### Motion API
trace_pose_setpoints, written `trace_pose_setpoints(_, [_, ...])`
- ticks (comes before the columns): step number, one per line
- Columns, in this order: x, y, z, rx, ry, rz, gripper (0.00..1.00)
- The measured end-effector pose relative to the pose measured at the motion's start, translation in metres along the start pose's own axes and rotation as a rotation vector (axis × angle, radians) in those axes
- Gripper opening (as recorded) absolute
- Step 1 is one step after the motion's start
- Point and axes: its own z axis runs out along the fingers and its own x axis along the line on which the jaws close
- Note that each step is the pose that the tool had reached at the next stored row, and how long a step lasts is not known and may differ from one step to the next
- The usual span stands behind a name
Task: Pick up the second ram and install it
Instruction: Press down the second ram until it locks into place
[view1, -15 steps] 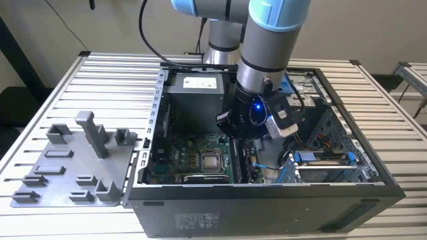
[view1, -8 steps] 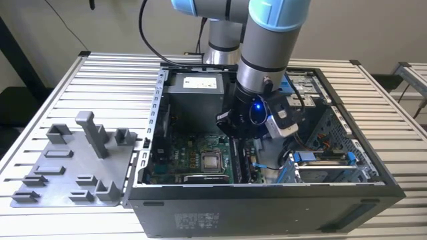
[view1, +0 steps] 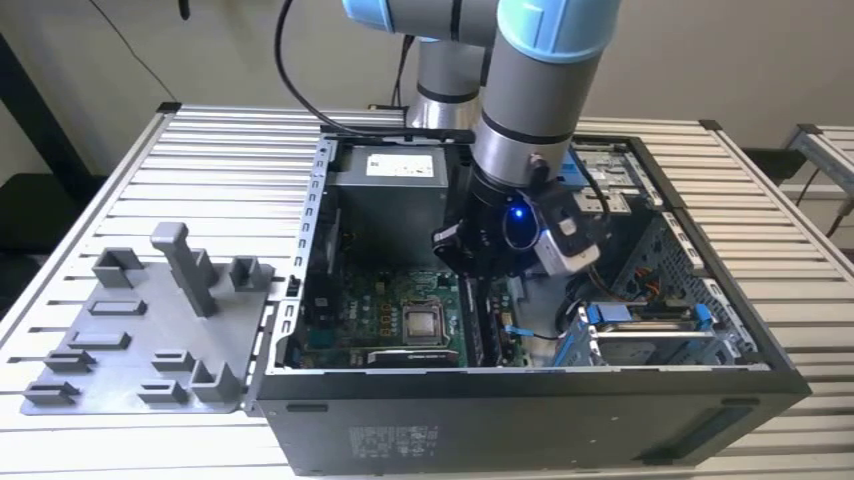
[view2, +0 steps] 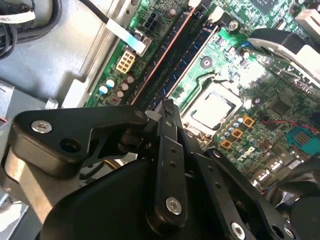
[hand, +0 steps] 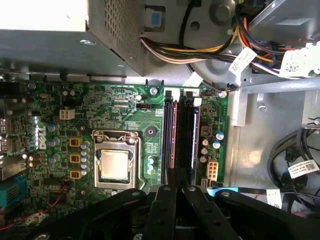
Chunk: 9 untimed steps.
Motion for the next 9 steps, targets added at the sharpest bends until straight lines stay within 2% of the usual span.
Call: trace_pose_setpoints(9, [0.0002, 0.0000, 0.0000, 0.0028, -0.0039, -0.126, 0.11])
